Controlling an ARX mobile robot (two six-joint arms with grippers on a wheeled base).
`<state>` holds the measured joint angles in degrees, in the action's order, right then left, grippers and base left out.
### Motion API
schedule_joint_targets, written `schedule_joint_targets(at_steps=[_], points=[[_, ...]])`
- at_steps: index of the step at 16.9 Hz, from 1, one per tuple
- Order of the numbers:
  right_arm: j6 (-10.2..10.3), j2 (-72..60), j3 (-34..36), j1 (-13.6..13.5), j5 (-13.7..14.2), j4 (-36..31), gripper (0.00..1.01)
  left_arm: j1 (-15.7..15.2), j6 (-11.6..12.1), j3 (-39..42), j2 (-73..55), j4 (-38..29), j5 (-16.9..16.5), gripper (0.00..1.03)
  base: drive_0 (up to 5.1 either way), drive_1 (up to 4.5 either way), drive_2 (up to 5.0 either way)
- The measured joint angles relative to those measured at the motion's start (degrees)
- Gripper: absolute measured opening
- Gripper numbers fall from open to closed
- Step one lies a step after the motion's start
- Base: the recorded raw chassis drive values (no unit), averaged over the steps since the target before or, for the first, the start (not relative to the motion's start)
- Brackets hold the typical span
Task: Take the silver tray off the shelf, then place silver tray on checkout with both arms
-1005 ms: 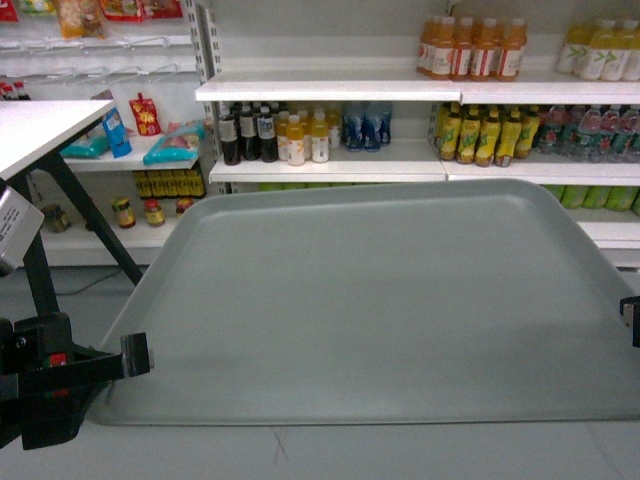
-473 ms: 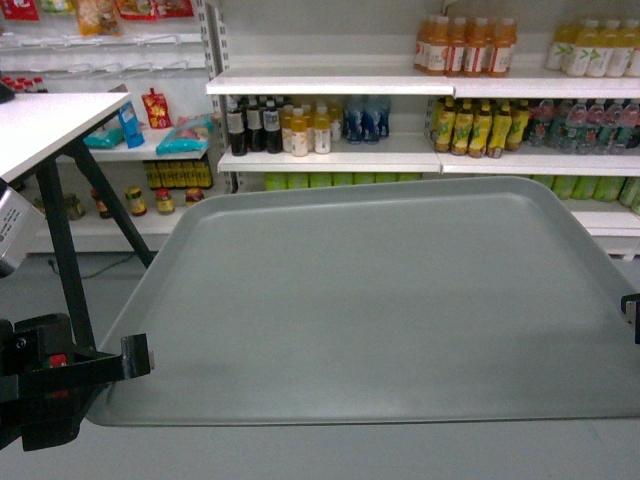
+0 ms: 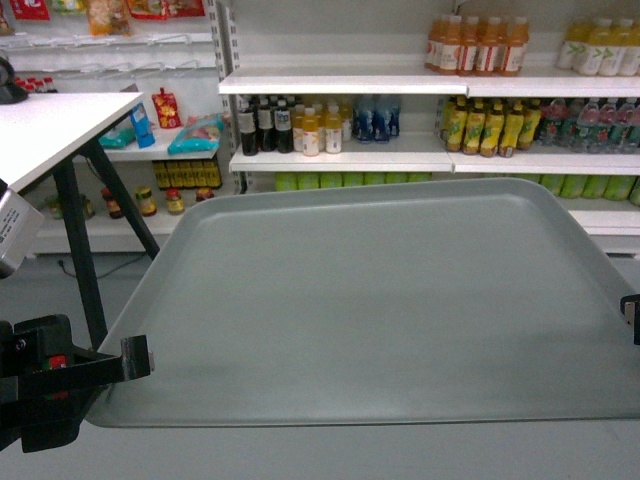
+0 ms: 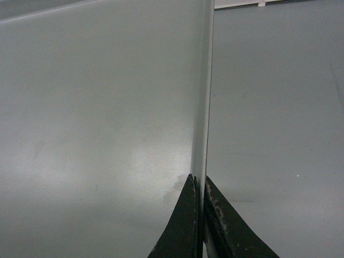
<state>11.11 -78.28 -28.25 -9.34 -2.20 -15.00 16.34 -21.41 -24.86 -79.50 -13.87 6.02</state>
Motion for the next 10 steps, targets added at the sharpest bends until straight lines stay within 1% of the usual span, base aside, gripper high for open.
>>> schedule_joint_targets(at_steps=[10], points=[[0.02, -0.09, 0.00, -0.02, 0.00, 0.11, 0.03, -0.02, 0.00, 0.00, -0.07, 0.17, -0.02, 0.03, -5.0, 2.40, 2.4]])
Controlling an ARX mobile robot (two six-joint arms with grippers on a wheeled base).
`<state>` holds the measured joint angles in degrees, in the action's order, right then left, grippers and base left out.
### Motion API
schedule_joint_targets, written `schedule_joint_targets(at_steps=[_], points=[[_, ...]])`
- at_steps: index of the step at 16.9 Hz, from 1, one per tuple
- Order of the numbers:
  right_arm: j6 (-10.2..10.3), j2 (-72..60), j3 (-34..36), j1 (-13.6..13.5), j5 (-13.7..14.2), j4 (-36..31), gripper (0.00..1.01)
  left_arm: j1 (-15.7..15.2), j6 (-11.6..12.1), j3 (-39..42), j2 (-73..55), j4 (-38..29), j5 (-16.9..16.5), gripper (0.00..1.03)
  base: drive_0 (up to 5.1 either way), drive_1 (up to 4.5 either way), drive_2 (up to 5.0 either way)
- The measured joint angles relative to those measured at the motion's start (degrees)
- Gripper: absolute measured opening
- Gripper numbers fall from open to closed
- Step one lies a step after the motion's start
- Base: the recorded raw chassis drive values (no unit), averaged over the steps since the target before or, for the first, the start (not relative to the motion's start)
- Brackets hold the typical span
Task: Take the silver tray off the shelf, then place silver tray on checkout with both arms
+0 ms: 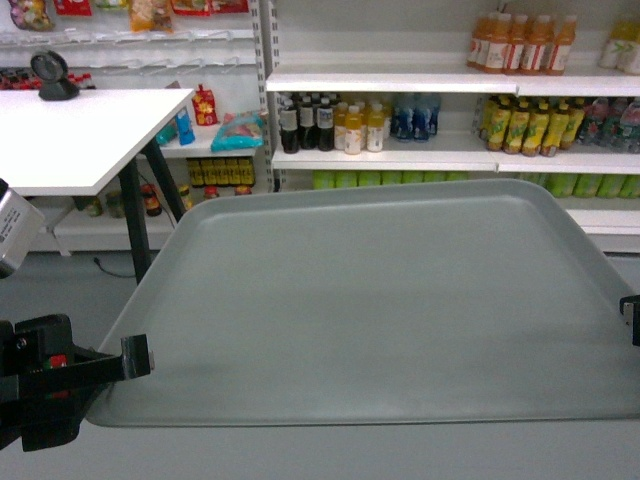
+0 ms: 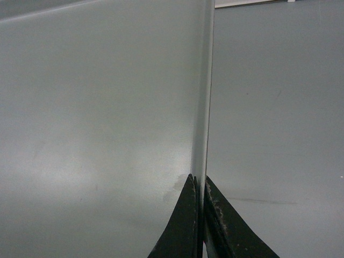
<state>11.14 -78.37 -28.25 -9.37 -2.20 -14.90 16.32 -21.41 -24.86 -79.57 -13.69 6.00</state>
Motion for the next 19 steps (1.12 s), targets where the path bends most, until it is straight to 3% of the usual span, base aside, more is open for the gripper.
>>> schedule_joint_targets(at_steps=[19], points=[[0.00, 0.07, 0.00, 0.00, 0.00, -0.22, 0.03, 0.00, 0.00, 0.00, 0.00, -0.24, 0.13, 0.03, -5.0, 2.43, 2.4]])
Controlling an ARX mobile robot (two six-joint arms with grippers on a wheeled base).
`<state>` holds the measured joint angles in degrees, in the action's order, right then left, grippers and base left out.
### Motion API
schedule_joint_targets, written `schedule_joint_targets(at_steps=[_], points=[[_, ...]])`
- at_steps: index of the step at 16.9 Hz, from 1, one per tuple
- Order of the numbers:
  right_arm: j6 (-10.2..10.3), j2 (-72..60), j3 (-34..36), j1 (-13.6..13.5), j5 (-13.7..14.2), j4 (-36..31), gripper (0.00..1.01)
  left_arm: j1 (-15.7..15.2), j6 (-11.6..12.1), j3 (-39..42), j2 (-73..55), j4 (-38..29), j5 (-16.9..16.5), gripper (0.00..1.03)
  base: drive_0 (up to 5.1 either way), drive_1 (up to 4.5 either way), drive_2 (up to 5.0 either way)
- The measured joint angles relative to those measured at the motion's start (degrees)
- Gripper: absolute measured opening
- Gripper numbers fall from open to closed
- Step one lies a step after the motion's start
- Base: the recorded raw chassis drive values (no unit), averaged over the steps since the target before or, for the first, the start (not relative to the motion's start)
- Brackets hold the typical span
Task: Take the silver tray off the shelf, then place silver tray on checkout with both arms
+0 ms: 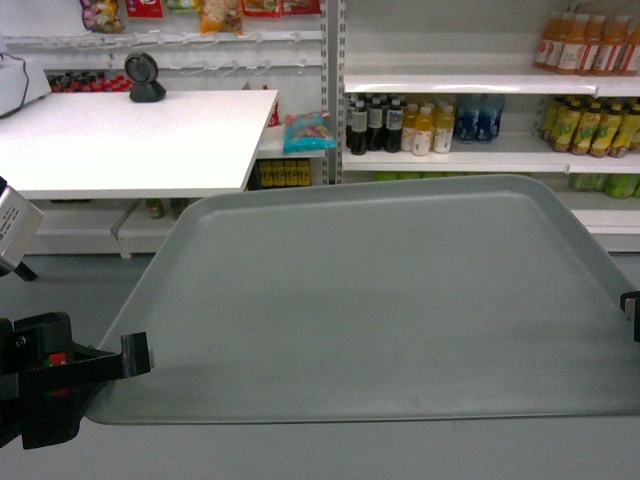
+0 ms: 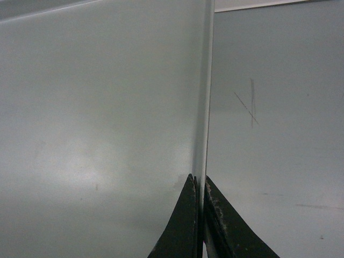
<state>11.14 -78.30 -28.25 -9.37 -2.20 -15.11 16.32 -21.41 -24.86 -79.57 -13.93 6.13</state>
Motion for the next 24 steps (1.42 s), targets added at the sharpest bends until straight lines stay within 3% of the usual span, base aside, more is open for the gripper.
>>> schedule_joint_targets(at_steps=[24], points=[[0.00, 0.02, 0.00, -0.02, 0.00, 0.11, 0.03, 0.00, 0.00, 0.00, 0.00, 0.04, 0.04, 0.03, -4.9, 2.52, 2.5]])
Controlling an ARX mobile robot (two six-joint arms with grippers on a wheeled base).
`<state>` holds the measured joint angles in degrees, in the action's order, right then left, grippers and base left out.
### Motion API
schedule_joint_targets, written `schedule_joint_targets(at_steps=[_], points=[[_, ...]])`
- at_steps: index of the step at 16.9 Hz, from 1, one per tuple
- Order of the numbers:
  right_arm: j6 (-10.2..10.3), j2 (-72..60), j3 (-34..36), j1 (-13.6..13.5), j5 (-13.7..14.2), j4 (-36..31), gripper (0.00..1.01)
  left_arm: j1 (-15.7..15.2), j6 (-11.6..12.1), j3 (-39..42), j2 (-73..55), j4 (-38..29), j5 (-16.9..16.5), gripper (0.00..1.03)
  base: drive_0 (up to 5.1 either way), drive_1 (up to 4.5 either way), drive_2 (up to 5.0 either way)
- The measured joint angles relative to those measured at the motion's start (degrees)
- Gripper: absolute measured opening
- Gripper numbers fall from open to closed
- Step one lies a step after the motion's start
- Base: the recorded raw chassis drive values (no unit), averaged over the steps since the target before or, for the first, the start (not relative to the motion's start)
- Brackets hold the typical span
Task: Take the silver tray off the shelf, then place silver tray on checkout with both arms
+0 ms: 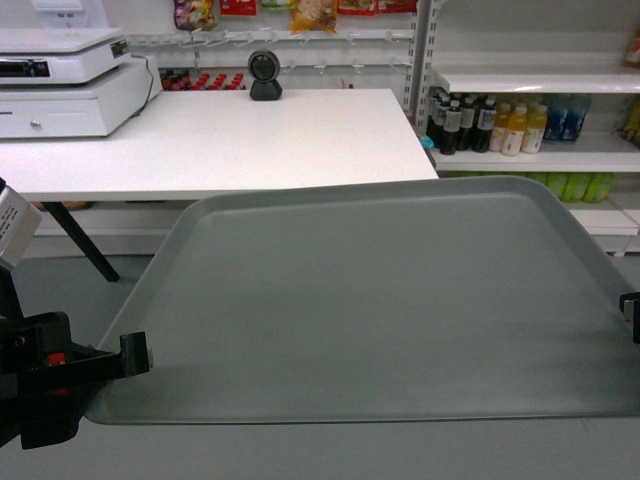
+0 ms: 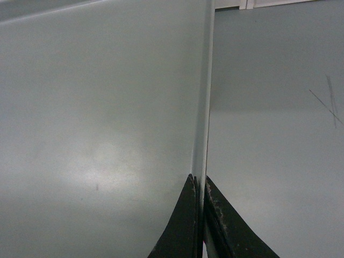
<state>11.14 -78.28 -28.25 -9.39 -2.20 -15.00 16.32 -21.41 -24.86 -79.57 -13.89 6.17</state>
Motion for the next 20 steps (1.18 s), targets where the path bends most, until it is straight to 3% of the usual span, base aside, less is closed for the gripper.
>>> schedule_joint_targets(at_steps=[8, 12, 20], points=[[0.00, -0.02, -0.02, 0.00, -0.02, 0.02, 0.03, 0.00, 0.00, 0.00, 0.00, 0.11, -0.07, 0.03, -4.7, 3.71, 1.2], [0.22, -0.04, 0.00, -0.04, -0.15, -0.02, 0.03, -0.24, 0.00, 0.00, 0.00, 0.11, -0.17, 0.03, 0.0, 0.00, 0.0], [0.22, 0.00, 0.00, 0.00, -0.15, -0.04, 0.03, -0.24, 0.02, 0.00, 0.07, -0.04, -0.22, 0.03, 0.0, 4.28, -4.2]])
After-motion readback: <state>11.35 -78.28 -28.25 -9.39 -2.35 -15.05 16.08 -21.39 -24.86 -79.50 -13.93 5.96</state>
